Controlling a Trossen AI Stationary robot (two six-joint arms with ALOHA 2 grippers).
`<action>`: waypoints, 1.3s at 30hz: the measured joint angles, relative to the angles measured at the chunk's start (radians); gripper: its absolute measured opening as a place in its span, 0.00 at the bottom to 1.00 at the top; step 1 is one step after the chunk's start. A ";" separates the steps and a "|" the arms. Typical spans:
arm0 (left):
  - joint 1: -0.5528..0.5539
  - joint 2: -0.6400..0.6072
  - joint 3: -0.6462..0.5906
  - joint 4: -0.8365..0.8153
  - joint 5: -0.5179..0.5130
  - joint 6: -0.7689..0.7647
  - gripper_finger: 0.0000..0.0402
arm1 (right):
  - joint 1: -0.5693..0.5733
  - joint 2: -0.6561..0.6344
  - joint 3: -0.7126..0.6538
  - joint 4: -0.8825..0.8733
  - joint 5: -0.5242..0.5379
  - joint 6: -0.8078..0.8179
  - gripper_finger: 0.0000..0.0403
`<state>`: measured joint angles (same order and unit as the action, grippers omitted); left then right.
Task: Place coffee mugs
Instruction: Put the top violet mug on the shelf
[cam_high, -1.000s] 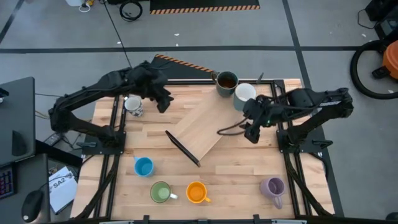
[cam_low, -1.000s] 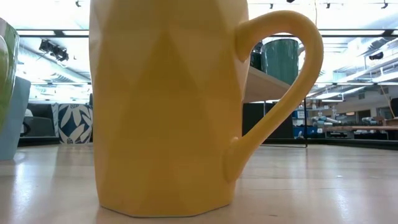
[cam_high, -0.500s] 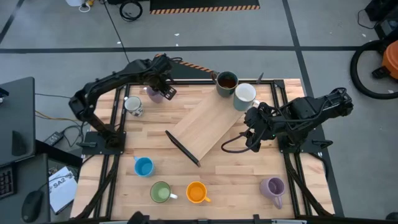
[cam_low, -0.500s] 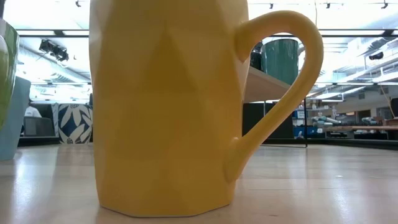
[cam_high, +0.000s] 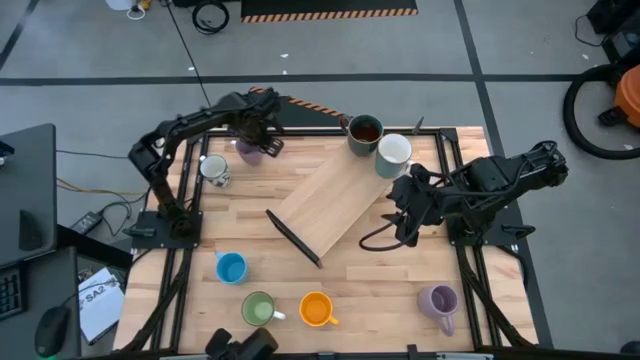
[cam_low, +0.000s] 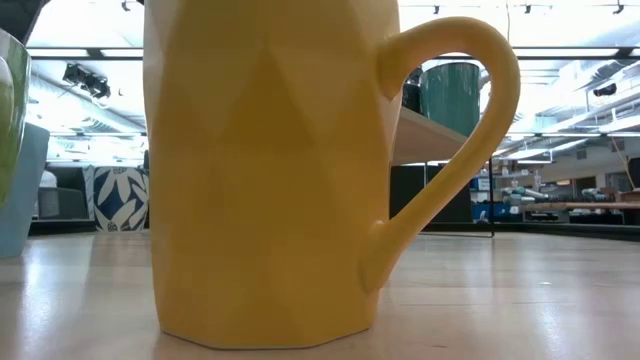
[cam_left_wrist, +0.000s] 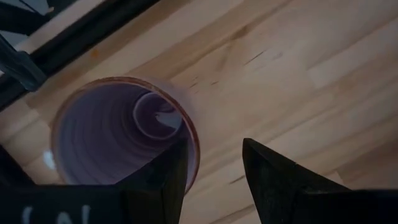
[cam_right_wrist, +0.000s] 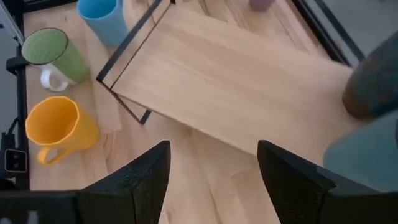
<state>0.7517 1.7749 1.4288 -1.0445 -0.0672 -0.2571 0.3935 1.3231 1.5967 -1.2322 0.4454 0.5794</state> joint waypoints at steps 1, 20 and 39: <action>-0.001 0.007 0.000 0.000 -0.004 -0.006 0.40 | 0.000 0.000 0.000 0.010 0.000 -0.016 0.61; -0.025 0.127 0.001 -0.013 -0.037 -0.021 0.21 | -0.011 -0.046 0.000 0.020 0.037 -0.123 0.61; -0.162 -0.006 0.000 -0.058 0.008 -0.025 0.05 | -0.011 -0.134 0.000 0.000 0.101 -0.076 0.61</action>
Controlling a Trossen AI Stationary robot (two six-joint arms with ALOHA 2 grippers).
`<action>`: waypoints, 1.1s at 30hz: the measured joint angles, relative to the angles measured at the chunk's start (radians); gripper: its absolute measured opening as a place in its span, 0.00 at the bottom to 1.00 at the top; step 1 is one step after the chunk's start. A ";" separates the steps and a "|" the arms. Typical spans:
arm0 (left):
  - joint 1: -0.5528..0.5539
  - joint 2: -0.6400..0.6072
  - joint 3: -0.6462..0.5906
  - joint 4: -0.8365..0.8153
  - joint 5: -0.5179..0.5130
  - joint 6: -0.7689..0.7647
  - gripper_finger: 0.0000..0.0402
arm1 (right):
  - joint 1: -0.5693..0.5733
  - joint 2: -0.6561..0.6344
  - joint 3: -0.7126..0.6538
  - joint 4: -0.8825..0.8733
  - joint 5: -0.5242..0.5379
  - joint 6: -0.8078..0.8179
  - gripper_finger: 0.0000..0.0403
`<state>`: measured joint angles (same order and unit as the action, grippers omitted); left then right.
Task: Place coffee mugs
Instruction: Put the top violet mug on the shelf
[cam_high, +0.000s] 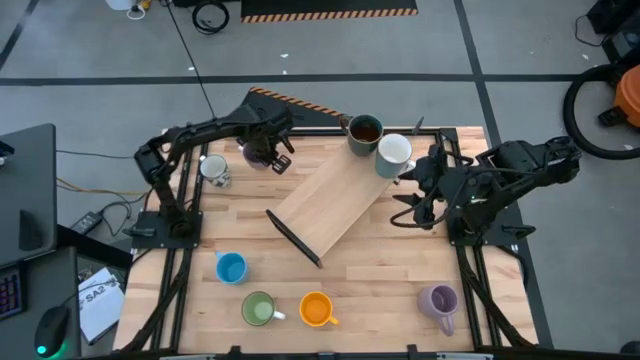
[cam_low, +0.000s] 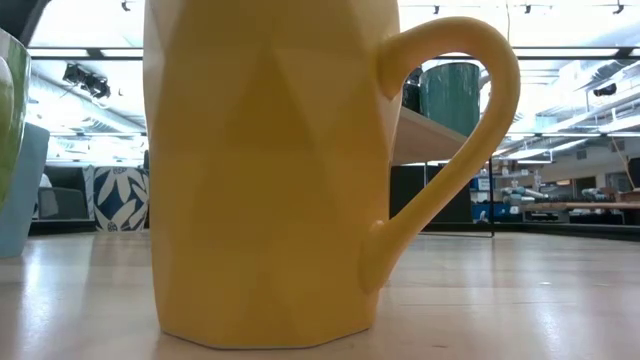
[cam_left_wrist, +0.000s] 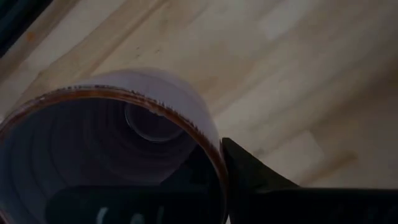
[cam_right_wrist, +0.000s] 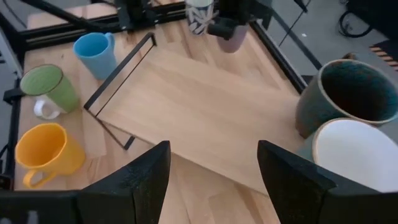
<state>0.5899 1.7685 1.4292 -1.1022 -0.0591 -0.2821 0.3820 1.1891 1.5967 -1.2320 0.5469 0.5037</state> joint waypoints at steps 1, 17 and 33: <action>-0.012 -0.023 0.000 0.002 0.007 -0.001 0.05 | 0.000 -0.001 0.000 0.000 0.014 0.000 0.61; -0.304 -0.149 0.262 -0.025 -0.018 -0.073 0.05 | 0.001 -0.003 0.000 0.123 0.019 0.197 0.61; -0.459 -0.035 0.546 -0.182 -0.078 -0.131 0.05 | 0.069 -0.016 0.000 0.288 0.051 0.091 0.61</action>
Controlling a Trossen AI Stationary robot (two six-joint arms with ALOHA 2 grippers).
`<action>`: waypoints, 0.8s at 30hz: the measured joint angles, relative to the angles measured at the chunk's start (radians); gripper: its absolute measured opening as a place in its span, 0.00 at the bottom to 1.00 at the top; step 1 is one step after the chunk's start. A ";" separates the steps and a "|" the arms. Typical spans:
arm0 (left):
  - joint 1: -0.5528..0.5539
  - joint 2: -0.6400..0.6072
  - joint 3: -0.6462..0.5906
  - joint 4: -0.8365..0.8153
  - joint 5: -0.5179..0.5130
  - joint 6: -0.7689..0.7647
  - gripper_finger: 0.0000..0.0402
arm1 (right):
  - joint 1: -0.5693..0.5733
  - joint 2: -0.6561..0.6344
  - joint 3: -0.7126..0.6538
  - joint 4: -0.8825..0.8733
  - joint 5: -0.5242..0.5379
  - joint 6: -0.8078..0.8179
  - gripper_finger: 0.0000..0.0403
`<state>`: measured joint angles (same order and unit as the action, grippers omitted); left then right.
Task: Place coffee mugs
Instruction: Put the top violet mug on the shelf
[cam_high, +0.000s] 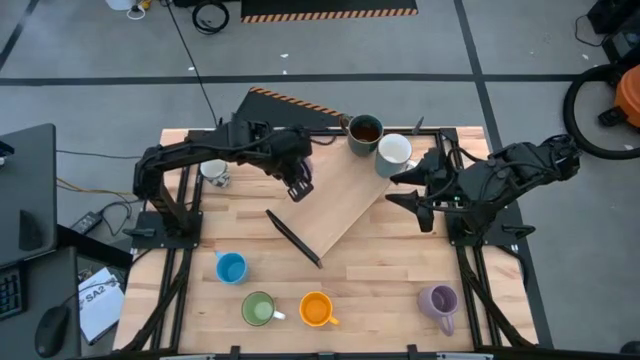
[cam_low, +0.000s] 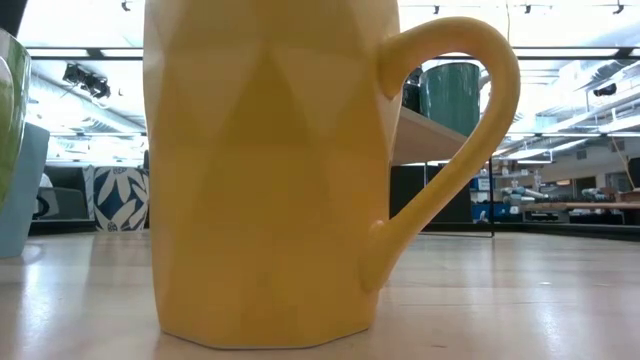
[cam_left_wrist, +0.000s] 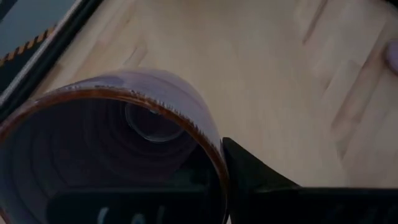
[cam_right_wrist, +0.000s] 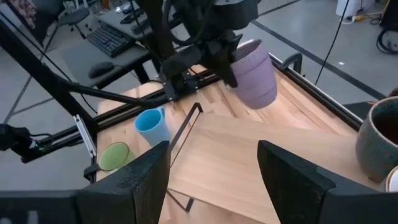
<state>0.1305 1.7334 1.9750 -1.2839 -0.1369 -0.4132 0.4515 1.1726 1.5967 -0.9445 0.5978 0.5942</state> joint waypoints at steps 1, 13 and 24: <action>-0.007 0.003 0.005 0.002 -0.001 -0.015 0.05 | 0.000 -0.001 0.000 0.000 0.000 -0.002 0.61; -0.114 0.042 0.009 0.231 -0.242 0.064 0.07 | 0.037 0.003 0.000 -0.009 0.051 -0.097 0.61; -0.125 0.077 0.007 0.347 -0.156 0.026 0.07 | 0.077 -0.052 0.000 -0.044 0.238 -0.081 0.61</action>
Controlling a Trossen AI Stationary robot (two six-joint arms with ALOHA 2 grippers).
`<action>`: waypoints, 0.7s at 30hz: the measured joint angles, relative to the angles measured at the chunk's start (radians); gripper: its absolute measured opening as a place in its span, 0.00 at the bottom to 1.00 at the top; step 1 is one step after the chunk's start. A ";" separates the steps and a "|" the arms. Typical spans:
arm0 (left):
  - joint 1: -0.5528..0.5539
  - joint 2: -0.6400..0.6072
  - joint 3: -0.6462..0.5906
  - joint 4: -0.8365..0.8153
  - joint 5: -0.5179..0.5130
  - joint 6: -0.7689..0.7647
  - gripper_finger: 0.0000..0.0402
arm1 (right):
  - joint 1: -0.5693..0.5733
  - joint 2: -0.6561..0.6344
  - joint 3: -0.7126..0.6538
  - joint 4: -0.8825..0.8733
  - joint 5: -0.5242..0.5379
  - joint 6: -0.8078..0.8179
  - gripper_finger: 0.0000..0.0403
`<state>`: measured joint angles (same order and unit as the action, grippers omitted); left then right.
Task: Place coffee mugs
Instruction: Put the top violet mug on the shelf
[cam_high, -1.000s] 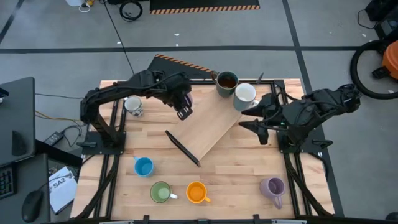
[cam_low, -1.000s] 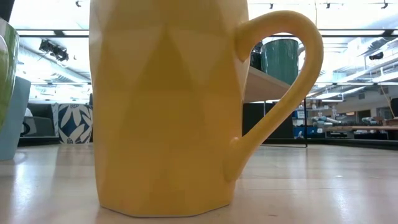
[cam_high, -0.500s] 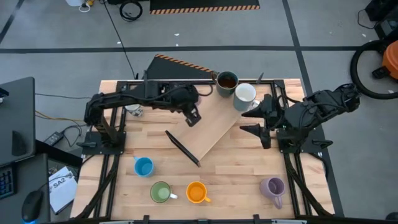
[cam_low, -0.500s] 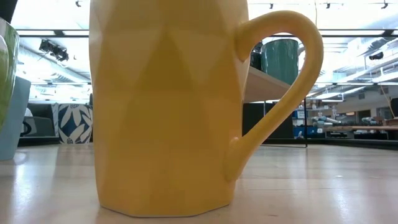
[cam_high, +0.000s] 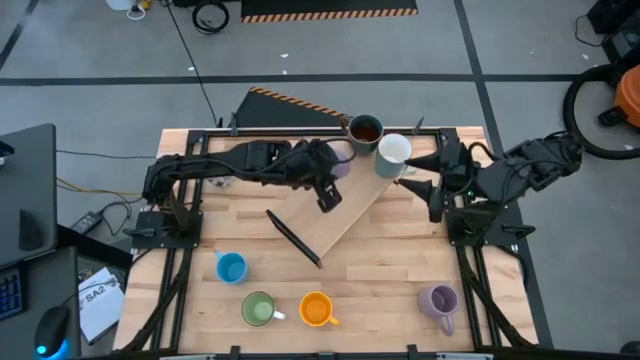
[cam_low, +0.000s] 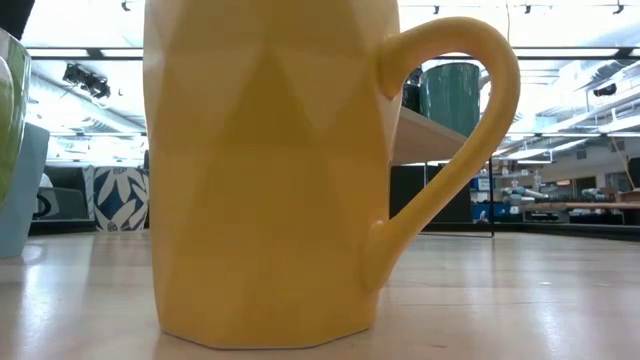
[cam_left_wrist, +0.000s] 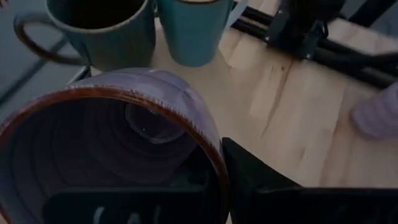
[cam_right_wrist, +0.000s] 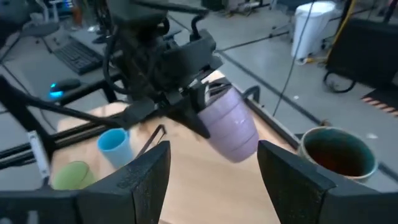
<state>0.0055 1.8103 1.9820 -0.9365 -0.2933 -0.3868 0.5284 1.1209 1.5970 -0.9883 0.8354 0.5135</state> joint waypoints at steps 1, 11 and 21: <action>-0.002 0.000 0.000 0.022 0.001 -0.008 0.07 | 0.002 0.002 0.000 0.000 0.012 -0.009 0.61; 0.022 -0.013 0.038 0.198 0.054 -0.050 0.08 | 0.003 0.005 0.000 -0.001 0.098 -0.024 0.61; 0.071 0.006 0.034 0.133 0.079 -0.082 0.08 | 0.003 0.005 0.000 -0.001 0.105 -0.045 0.61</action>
<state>0.0760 1.8166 2.0163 -0.8031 -0.2143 -0.4686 0.5312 1.1259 1.5970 -0.9894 0.9404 0.4681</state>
